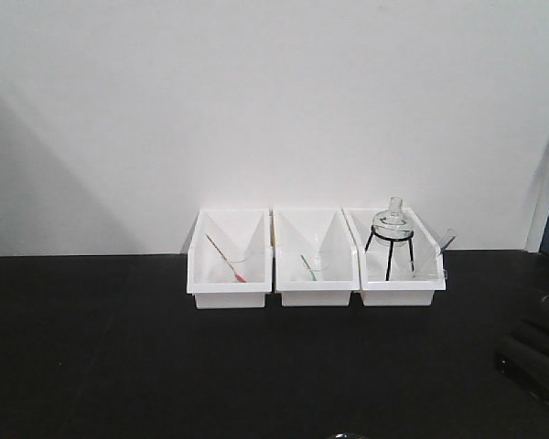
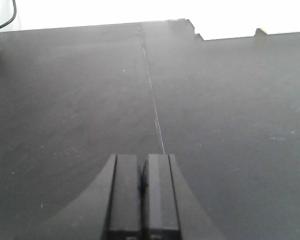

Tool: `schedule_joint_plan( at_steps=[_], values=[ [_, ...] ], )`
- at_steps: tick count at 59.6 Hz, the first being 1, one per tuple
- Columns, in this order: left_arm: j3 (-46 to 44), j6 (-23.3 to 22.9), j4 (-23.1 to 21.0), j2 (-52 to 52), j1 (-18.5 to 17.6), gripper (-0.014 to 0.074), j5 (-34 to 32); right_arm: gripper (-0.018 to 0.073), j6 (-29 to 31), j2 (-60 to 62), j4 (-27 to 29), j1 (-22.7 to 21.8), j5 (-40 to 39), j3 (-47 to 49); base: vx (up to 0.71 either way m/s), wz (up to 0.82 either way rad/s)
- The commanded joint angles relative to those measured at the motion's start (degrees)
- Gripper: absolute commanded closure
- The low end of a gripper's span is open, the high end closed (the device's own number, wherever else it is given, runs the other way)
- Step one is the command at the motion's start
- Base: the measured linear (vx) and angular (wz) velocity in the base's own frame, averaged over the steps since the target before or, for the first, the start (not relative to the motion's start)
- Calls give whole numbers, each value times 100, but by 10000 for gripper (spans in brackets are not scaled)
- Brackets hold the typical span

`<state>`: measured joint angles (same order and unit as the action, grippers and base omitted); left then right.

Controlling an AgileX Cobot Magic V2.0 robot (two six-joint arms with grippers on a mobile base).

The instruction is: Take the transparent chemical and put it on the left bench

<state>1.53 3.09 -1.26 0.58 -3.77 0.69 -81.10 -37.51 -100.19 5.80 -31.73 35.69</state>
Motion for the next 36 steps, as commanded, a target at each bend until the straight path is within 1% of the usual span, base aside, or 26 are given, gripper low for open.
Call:
schedule_joint_plan(
  at_steps=[1, 3, 4, 5, 6, 7, 9, 10, 12, 13, 16, 17, 19, 20, 21, 22, 23, 24, 27, 28, 32, 36],
  values=[
    [93, -45, -4, 110, -10, 600, -449, 564, 7, 6, 238, -10, 161, 145, 0, 0],
    [93, -45, -4, 110, -10, 600, -449, 564, 32, -13, 424, -10, 210, 145, 0, 0],
    [93, -45, -4, 110, -10, 600, -449, 564, 159, -10, 546, -10, 269, 145, 0, 0],
    [93, -45, -4, 110, -10, 600, -449, 564, 301, -10, 805, -10, 419, 145, 0, 0],
    [93, -45, -4, 110, -10, 600, -449, 564, 559, -10, 1022, -10, 550, 145, 0, 0],
    [93, -45, -4, 110, -10, 600, -449, 564, 761, -10, 1381, -10, 704, 145, 0, 0],
    [93, -45, -4, 110, -10, 600, -449, 564, 1356, -10, 1947, -10, 1155, 123, 0, 0],
    [93, -45, -4, 110, -10, 600, -449, 564, 1781, -10, 2459, -10, 1450, 107, 0, 0],
    [93, -45, -4, 110, -10, 600, -449, 564, 2405, -10, 3260, -10, 1860, 94, 0, 0],
    [93, -45, -4, 110, -10, 600, -449, 564, 2910, -10, 3909, -10, 2200, 94, 0, 0],
    [93, -45, -4, 110, -10, 600, -449, 564, 4011, -10, 5198, -10, 2989, 94, 0, 0],
    [93, -45, -4, 110, -10, 600, -449, 564, 4581, -10, 5773, -10, 3310, 94, 0, 0],
    [93, -45, -4, 110, -10, 600, -449, 564, 5338, 24, 6457, -10, 3743, 94, 0, 0],
    [93, -45, -4, 110, -10, 600, -449, 564, 5914, 30, 6909, -10, 4066, 94, 0, 0],
    [93, -45, -4, 110, -10, 600, -449, 564, 6291, 30, 7184, -10, 4281, 94, 0, 0],
    [93, -45, -4, 110, -10, 600, -449, 564, 6835, 38, 7573, -10, 4486, 94, 0, 0],
    [93, -45, -4, 110, -10, 600, -449, 564, 7180, 38, 7815, -10, 4679, 94, 0, 0],
    [93, -45, -4, 110, -10, 600, -449, 564, 7664, 38, 8160, -10, 4941, 94, 0, 0],
    [93, -45, -4, 110, -10, 600, -449, 564, 8519, 38, 8776, -10, 5371, 94, 0, 0],
    [93, -45, -4, 110, -10, 600, -449, 564, 8896, 38, 9054, -10, 5533, 94, 0, 0],
    [93, -45, -4, 110, -10, 600, -449, 564, 9797, 127, 9819, -10, 5738, 80, 0, 0],
    [93, -45, -4, 110, -10, 600, -449, 564, 10347, 312, 10476, -10, 5561, 0, 0, 0]
  ],
)
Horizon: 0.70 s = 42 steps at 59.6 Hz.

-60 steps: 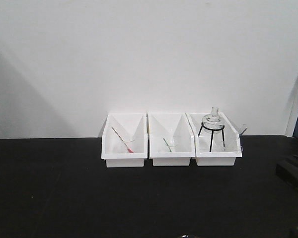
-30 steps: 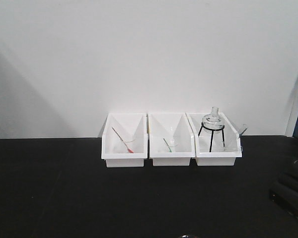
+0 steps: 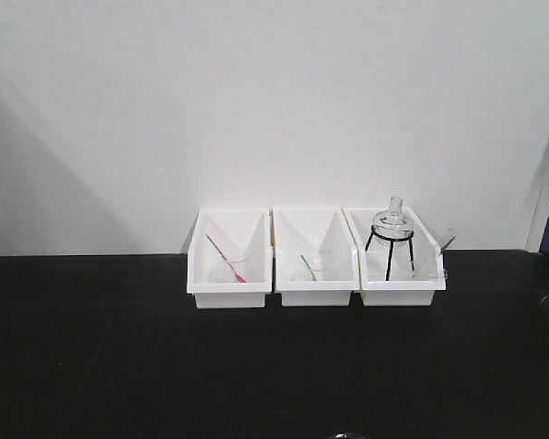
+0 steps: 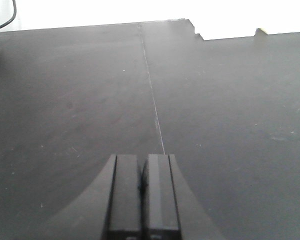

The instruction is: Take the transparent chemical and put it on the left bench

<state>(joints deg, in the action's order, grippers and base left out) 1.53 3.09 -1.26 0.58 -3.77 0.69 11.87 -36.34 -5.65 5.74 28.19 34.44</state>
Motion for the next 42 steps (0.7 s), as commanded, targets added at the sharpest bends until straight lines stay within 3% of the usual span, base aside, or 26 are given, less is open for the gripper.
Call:
schedule_joint_plan(
  at_steps=[1, 6, 15, 24, 33, 42],
  values=[
    [93, -45, -4, 110, -10, 600, -449, 564, 1117, 238, 1118, -4, -504, 66, 0, 0],
    [93, -45, -4, 110, -10, 600, -449, 564, 952, 612, 1353, -4, -1134, -324, 0, 0],
    [93, -45, -4, 110, -10, 600, -449, 564, -458, 1598, 1033, -4, -2479, -1476, 0, 0],
    [93, -45, -4, 110, -10, 600, -449, 564, -1472, 2737, 531, -4, -2702, -2623, 0, 0],
    [93, -45, -4, 110, -10, 600, -449, 564, -1671, 3775, 565, -4, -2733, -3423, 0, 0],
    [93, -45, -4, 110, -10, 600, -449, 564, -1663, 3717, 662, -4, -2577, -3650, 0, 0]
  ],
)
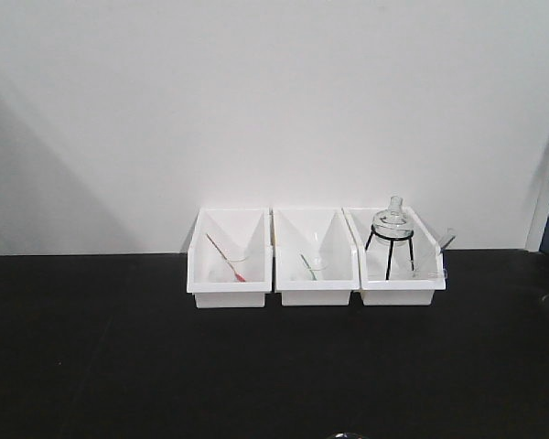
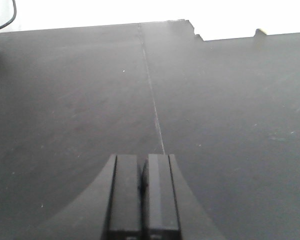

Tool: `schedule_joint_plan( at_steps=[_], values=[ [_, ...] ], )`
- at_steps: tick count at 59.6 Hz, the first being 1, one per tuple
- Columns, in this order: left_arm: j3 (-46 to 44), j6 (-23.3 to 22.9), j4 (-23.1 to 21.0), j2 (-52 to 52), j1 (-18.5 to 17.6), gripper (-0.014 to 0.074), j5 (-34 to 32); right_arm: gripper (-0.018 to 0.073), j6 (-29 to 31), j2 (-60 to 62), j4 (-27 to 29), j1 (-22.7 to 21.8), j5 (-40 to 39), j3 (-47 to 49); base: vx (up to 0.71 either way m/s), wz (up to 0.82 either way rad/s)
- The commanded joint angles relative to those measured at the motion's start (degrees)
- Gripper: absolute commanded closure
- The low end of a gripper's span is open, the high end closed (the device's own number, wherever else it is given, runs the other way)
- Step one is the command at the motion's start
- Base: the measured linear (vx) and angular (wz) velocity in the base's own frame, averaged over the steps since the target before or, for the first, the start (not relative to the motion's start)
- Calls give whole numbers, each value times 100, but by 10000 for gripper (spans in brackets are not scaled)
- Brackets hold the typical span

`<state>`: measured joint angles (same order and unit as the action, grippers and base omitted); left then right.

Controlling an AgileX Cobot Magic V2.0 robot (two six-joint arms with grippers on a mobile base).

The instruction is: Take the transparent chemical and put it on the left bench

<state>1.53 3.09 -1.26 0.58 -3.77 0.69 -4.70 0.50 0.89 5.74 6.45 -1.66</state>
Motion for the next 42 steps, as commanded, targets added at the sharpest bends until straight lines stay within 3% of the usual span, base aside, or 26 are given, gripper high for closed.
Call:
schedule_joint_plan(
  at_steps=[1, 42],
  values=[
    [93, -45, -4, 110, -10, 600, -449, 564, -6, 33, 8, -4, -387, -50, 0, 1],
    [93, -45, -4, 110, -10, 600, -449, 564, 14, 52, 8, -4, -244, -50, 0, 0]
  ],
)
